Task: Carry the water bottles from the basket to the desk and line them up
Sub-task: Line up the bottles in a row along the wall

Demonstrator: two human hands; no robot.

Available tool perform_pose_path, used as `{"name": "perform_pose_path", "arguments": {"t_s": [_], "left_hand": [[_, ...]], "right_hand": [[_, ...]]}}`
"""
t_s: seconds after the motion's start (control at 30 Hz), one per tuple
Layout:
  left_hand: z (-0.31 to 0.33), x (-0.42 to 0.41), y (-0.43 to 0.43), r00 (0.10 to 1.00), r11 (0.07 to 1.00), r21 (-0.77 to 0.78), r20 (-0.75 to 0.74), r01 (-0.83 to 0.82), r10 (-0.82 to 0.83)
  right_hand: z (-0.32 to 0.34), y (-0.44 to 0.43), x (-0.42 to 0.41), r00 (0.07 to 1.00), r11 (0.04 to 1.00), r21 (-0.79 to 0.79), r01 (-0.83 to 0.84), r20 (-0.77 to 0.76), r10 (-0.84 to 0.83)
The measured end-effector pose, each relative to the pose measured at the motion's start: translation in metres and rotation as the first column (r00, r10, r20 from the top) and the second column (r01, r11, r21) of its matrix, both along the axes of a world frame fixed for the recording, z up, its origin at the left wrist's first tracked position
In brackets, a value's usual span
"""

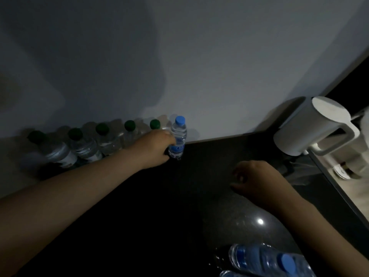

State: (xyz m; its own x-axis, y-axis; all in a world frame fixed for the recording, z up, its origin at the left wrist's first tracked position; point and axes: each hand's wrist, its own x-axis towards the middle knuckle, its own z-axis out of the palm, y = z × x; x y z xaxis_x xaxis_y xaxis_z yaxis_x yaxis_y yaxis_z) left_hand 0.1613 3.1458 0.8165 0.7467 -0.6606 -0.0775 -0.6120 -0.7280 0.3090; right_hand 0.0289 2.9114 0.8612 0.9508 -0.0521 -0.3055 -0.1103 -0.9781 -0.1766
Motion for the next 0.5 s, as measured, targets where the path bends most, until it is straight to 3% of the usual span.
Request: {"name": "perform_pose_path", "arguments": {"t_s": [0.13, 0.5], "left_hand": [[0.000, -0.032, -0.015, 0.996, 0.996, 0.056, -0.068, 0.063, -0.059], [0.006, -0.122, -0.072, 0.943, 0.952, 0.111, -0.209, 0.285, -0.258]], "right_hand": [[0.006, -0.008, -0.039, 0.996, 0.999, -0.029, 0.028, -0.084, -0.031], [0.002, -0.046, -0.141, 0.969, 0.976, -0.003, 0.219, -0.121, -0.217]]}}
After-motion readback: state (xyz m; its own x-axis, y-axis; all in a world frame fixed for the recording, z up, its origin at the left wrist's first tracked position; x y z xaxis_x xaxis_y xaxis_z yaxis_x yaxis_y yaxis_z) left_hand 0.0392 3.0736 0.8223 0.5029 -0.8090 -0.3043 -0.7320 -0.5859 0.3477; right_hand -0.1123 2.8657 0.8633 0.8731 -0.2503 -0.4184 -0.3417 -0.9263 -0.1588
